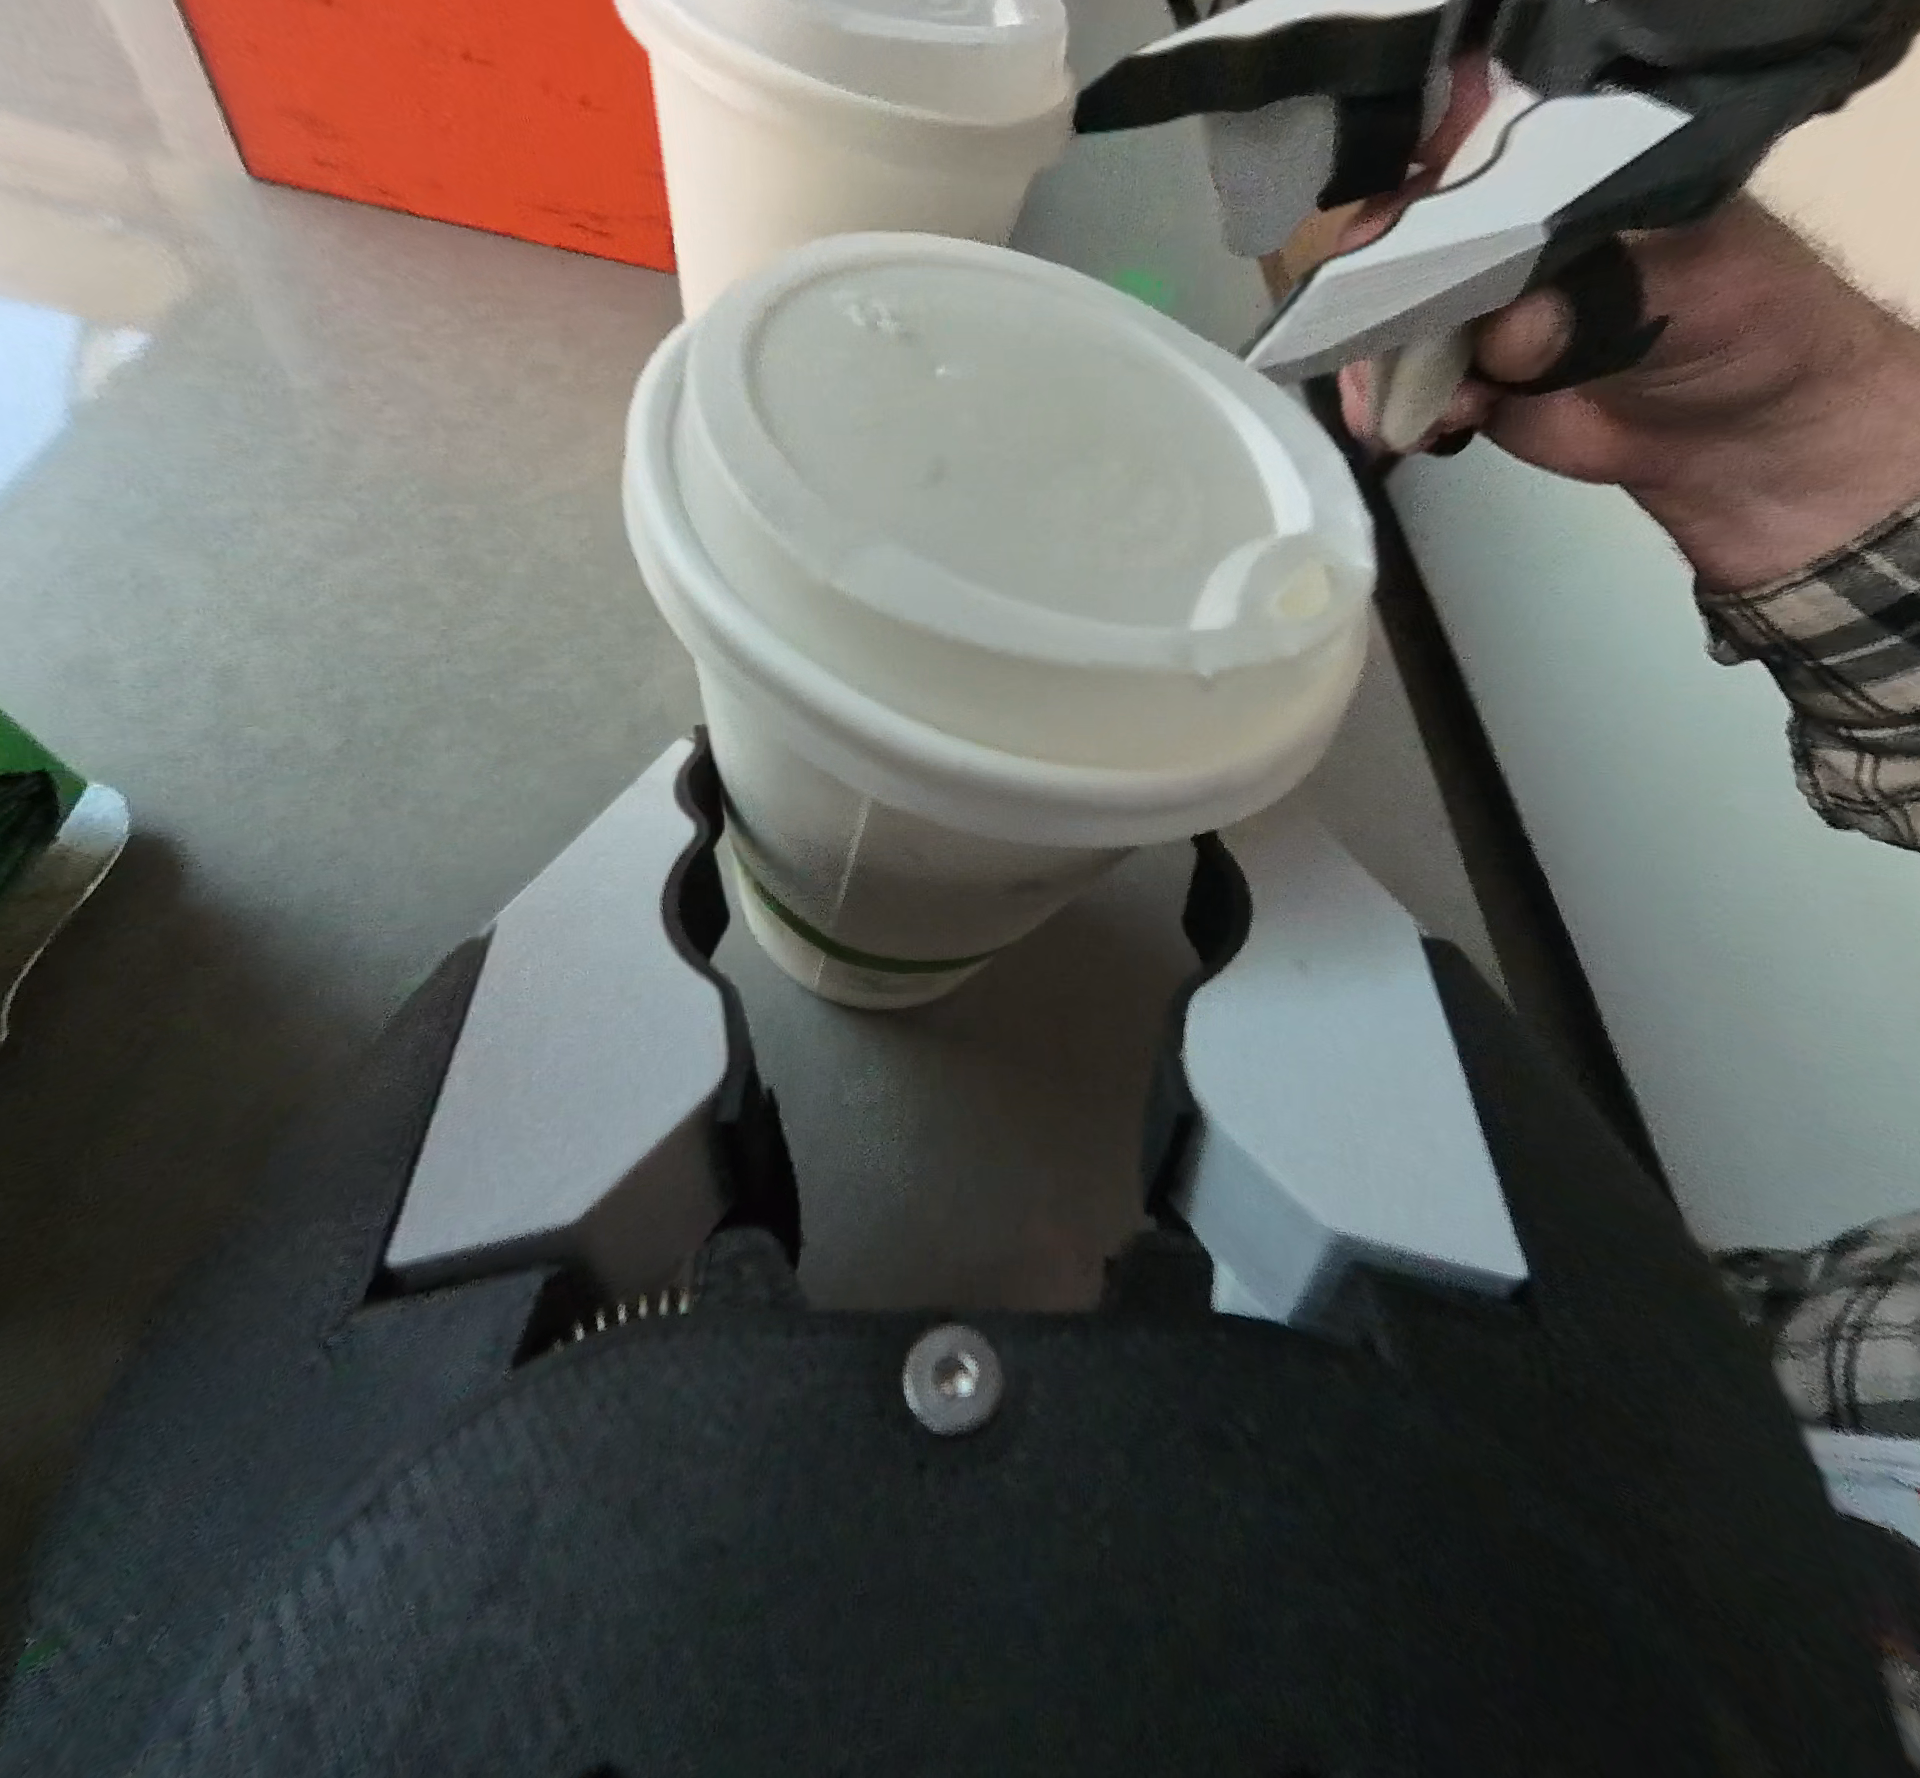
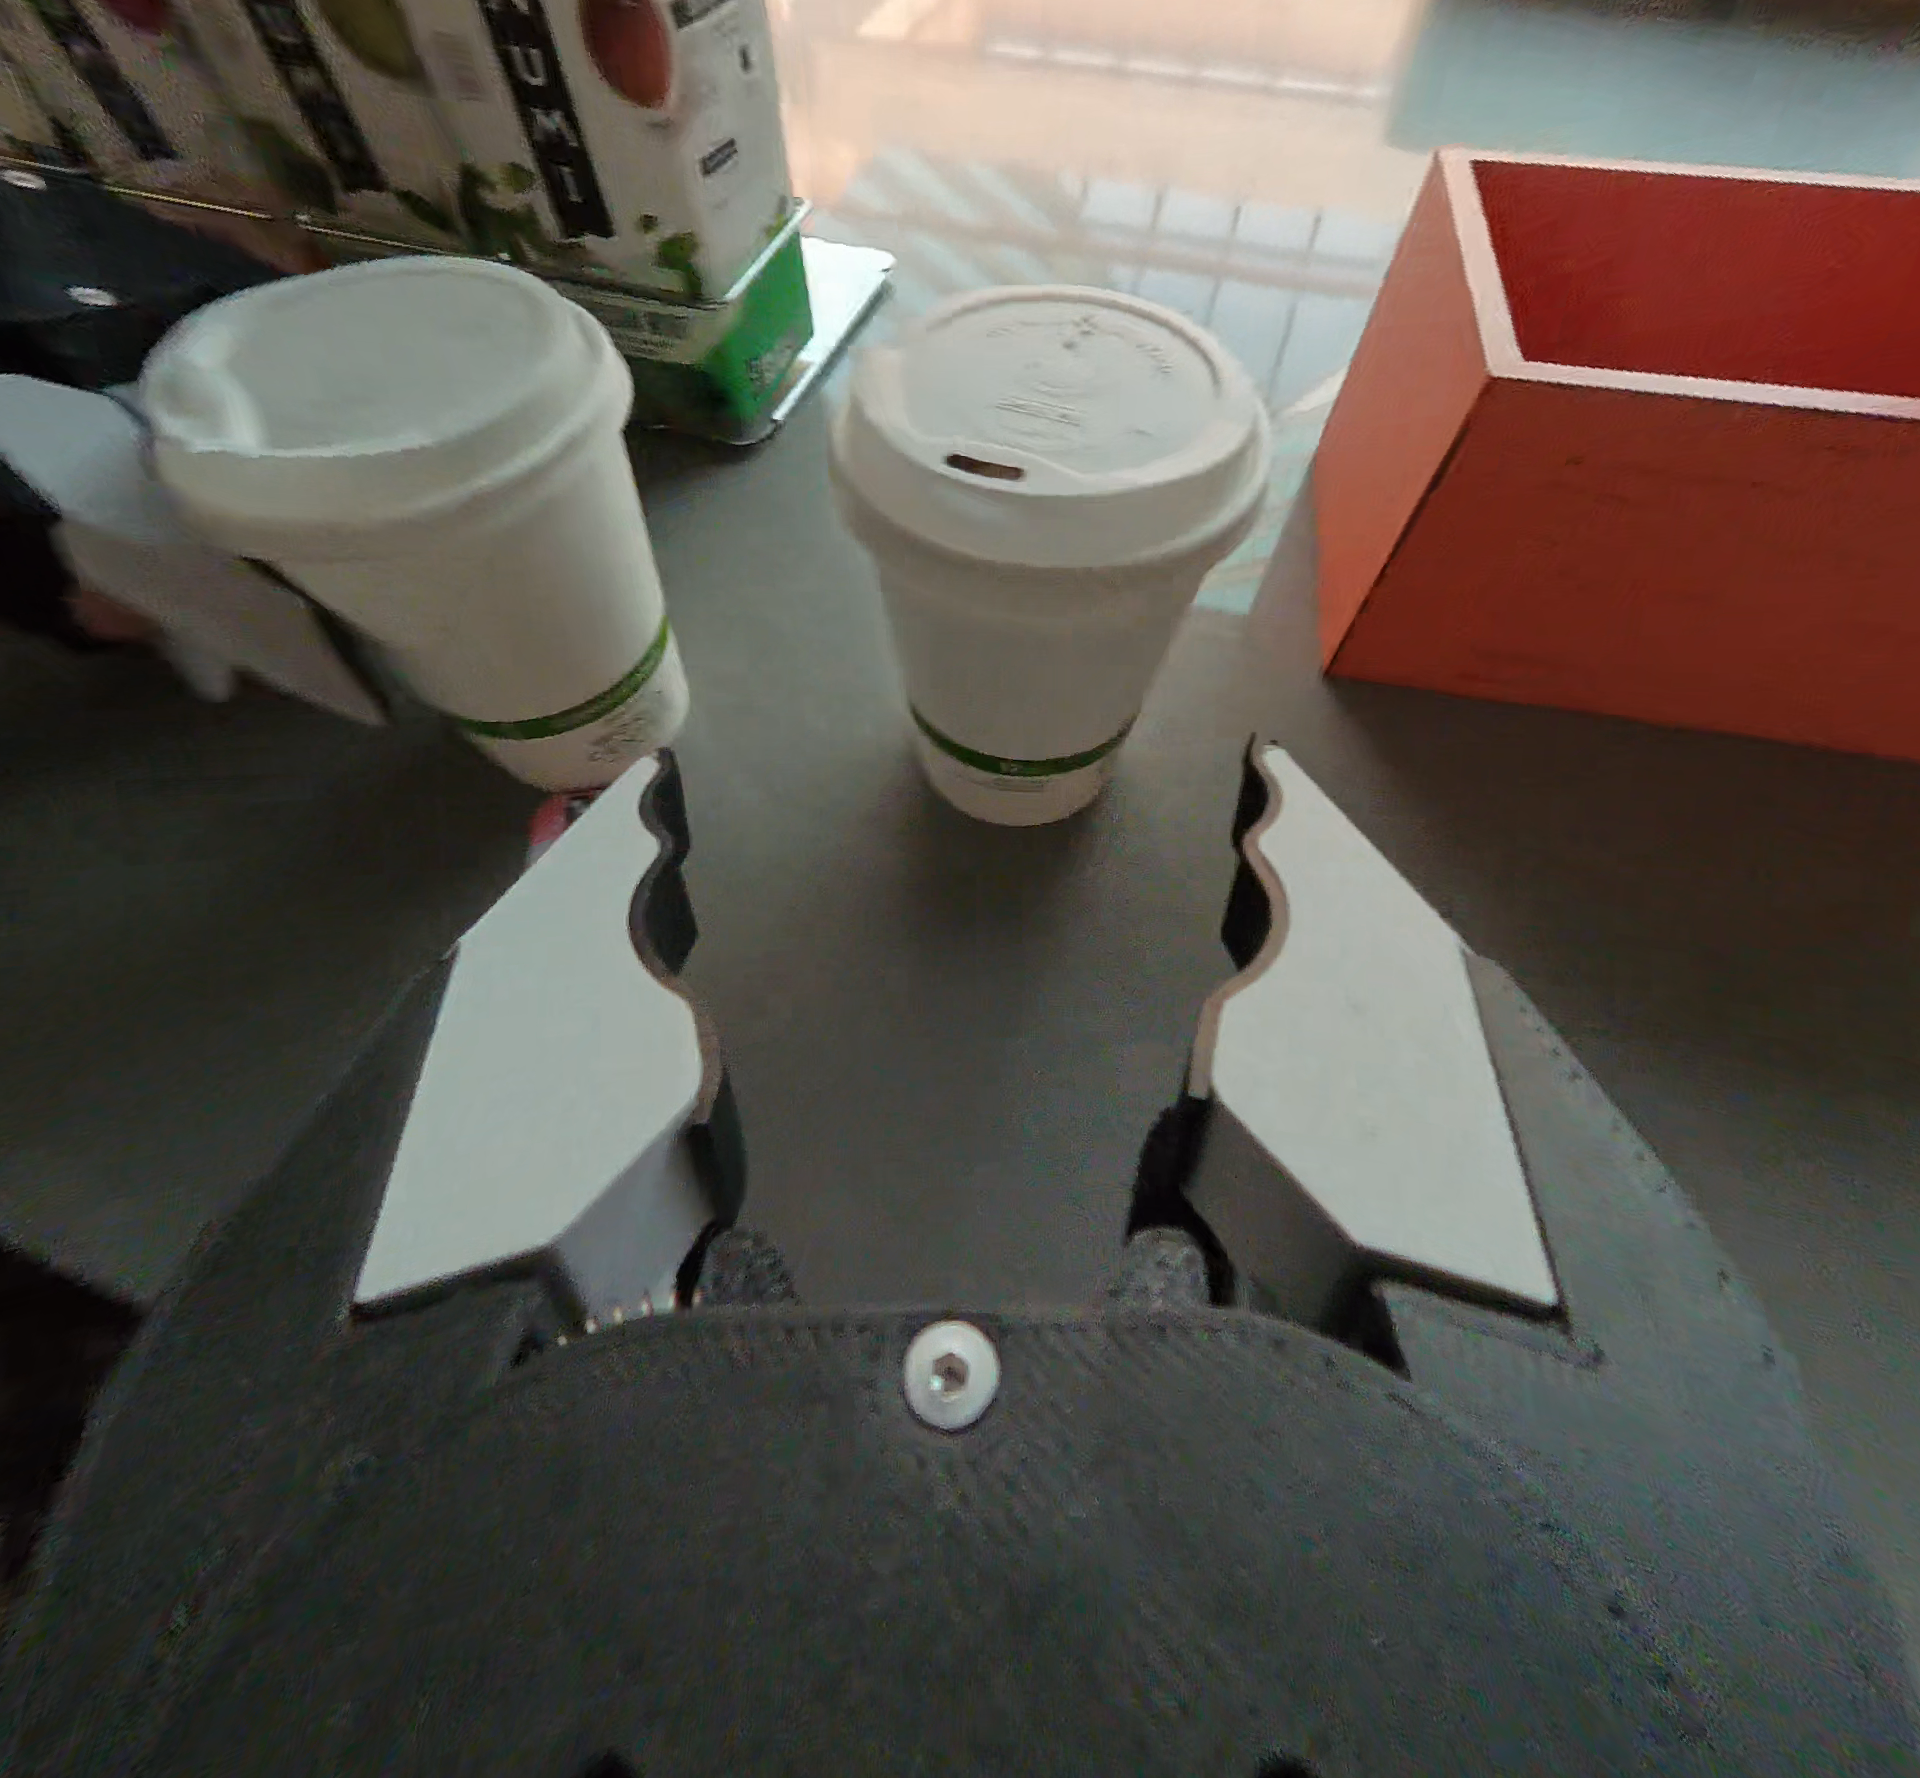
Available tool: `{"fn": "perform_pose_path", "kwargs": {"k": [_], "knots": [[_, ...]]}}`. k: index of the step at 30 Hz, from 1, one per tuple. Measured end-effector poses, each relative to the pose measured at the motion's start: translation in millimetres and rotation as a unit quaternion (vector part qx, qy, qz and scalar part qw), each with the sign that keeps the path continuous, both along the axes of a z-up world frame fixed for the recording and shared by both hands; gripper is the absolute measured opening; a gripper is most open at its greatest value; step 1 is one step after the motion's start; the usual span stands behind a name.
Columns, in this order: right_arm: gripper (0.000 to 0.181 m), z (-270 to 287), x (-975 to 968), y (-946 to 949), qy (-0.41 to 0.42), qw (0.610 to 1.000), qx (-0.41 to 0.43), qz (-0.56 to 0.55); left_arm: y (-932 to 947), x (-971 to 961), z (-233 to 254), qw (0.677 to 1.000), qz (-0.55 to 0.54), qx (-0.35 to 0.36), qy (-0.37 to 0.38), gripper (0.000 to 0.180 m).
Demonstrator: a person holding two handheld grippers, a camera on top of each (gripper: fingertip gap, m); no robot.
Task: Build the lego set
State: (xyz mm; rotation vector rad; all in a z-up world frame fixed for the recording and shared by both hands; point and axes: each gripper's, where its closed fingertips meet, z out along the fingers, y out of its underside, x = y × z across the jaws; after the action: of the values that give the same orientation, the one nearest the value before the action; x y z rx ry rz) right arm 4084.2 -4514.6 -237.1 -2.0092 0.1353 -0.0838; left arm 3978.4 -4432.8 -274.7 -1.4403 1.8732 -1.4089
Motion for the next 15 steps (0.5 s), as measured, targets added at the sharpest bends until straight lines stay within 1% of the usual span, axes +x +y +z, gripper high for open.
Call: {"fn": "perform_pose_path", "kwargs": {"k": [1, 5, 8, 9, 12, 15], "knots": [[0.107, -6, 4, 5, -0.001, 1.000, 0.002, -0.001, -2, 3, -1, 1.000, 0.004, 0.008, 0.000, 0.088], [0.105, -32, 16, 36, 0.027, 1.000, -0.003, 0.007, 2, 9, -1, 1.000, 0.020, 0.011, 0.000, 0.087], [0.103, -32, 26, 55, 0.028, 1.000, 0.004, 0.014, 4, 14, -1, 0.999, 0.034, 0.011, 0.000, 0.087], [0.101, -31, 27, 60, 0.031, 0.999, 0.004, 0.017, 5, 15, -1, 0.999, 0.036, 0.010, 0.000, 0.087], [0.084, -32, 25, 71, 0.044, 0.998, 0.005, 0.042, 5, 18, -2, 0.999, 0.039, 0.008, 0.003, 0.087], [0.082, -32, 24, 72, 0.049, 0.998, 0.005, 0.048, 9, 20, -2, 0.999, 0.044, 0.009, 0.003, 0.087]]}}
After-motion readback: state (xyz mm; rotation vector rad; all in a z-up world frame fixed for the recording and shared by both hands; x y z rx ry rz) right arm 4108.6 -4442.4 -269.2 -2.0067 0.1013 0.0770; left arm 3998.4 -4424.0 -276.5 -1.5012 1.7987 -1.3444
